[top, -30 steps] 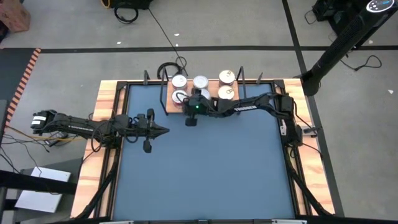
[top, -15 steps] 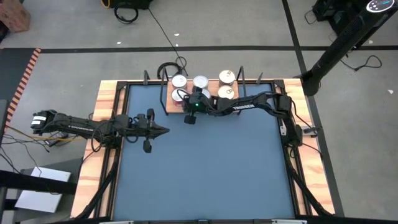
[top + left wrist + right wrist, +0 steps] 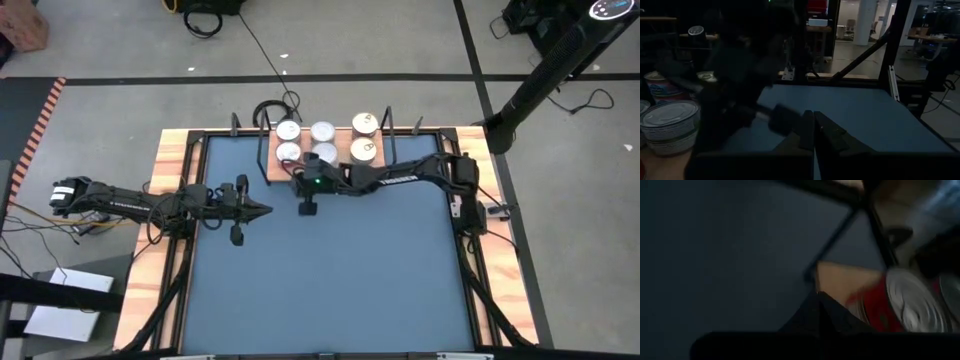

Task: Stack canned seafood by type on shelf
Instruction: Return to Home Position

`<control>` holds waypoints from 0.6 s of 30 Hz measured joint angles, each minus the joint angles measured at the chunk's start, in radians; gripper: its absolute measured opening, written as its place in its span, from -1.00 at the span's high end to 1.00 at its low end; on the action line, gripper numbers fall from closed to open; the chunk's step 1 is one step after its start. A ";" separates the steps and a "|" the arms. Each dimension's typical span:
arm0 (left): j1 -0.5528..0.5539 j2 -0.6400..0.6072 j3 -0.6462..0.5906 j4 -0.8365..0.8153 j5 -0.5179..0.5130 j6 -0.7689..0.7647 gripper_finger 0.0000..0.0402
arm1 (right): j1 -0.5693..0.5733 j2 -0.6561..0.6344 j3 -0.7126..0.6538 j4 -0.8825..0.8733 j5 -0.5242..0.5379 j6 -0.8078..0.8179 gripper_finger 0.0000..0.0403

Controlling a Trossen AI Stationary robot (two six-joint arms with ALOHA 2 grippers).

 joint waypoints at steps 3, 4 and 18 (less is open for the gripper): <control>0.000 0.000 0.000 0.000 0.000 0.000 0.97 | 0.012 -0.021 -0.018 0.033 -0.041 0.007 0.99; 0.000 0.000 0.000 -0.001 0.000 0.000 0.97 | 0.016 -0.028 -0.034 0.044 -0.050 0.010 0.99; 0.000 0.000 0.000 0.004 0.000 0.019 0.97 | 0.055 -0.382 -0.477 0.331 -0.057 0.103 1.00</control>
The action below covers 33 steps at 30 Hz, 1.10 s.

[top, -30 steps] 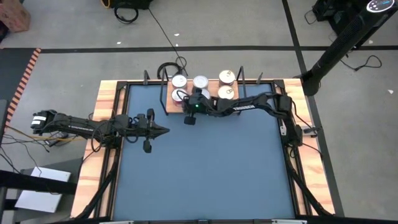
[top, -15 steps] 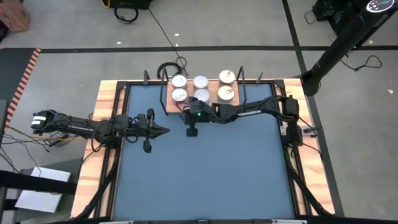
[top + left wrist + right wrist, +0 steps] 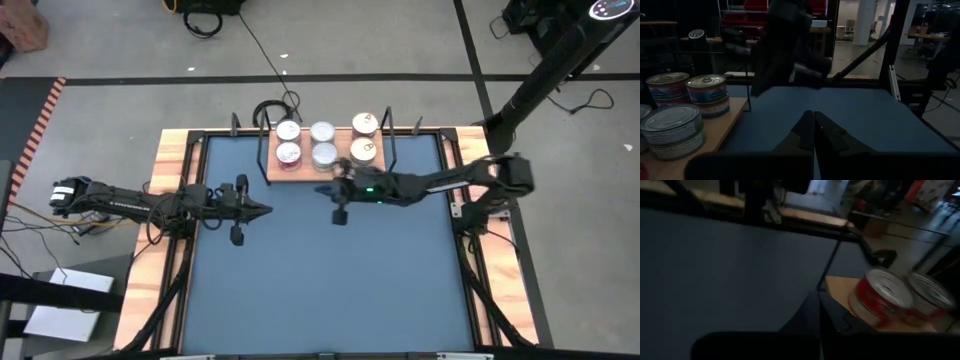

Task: Stack canned seafood by type on shelf
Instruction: Return to Home Position

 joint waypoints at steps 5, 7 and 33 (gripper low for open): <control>0.000 0.000 0.000 0.003 0.000 0.006 0.97 | 0.012 -0.168 -0.207 0.100 0.026 0.048 1.00; 0.000 0.000 0.000 0.004 -0.001 0.007 0.97 | 0.012 -0.237 -0.286 0.136 0.025 0.072 1.00; 0.002 -0.002 -0.023 0.026 -0.003 0.035 0.97 | 0.019 -1.066 -0.939 0.183 -0.060 0.237 1.00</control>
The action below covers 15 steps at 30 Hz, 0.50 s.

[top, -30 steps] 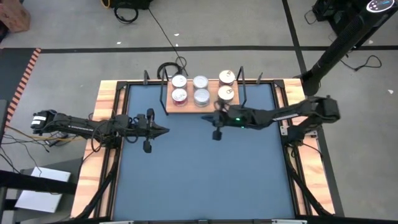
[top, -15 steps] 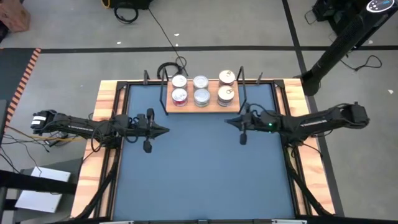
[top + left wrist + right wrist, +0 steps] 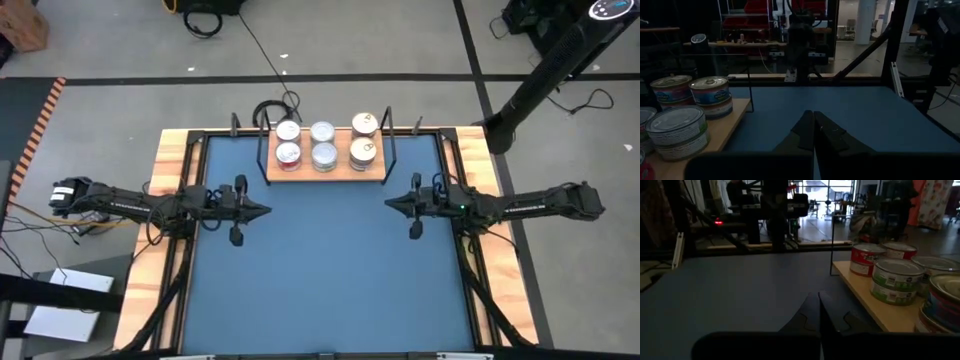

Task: Stack canned seafood by type on shelf
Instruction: Return to Home Position

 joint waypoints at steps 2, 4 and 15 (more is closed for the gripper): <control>0.000 -0.003 -0.032 0.048 0.007 0.002 0.97 | 0.000 -0.044 0.000 -0.045 0.001 0.010 1.00; 0.002 -0.007 -0.066 0.102 0.026 0.006 0.97 | 0.000 -0.075 0.000 -0.067 0.000 0.010 1.00; 0.147 -0.192 -0.164 0.040 0.205 -0.036 0.99 | 0.000 -0.183 0.000 -0.160 -0.001 0.024 1.00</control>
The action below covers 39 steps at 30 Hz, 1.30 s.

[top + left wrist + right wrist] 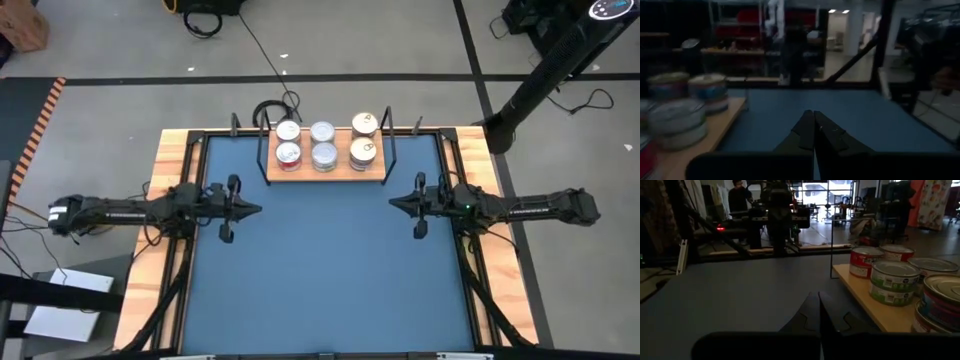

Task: Stack canned seafood by type on shelf
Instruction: Return to Home Position

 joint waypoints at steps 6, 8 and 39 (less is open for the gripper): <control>0.069 -0.234 0.000 -0.250 -0.008 0.005 0.99 | 0.000 -0.055 0.000 -0.062 0.022 0.013 1.00; 0.082 -0.339 0.000 -0.348 -0.014 0.009 0.98 | 0.000 -0.076 0.000 -0.090 0.034 0.013 1.00; 0.088 -0.521 -0.001 -0.583 -0.181 0.003 0.96 | -0.187 -0.222 0.000 -0.190 -0.102 0.031 1.00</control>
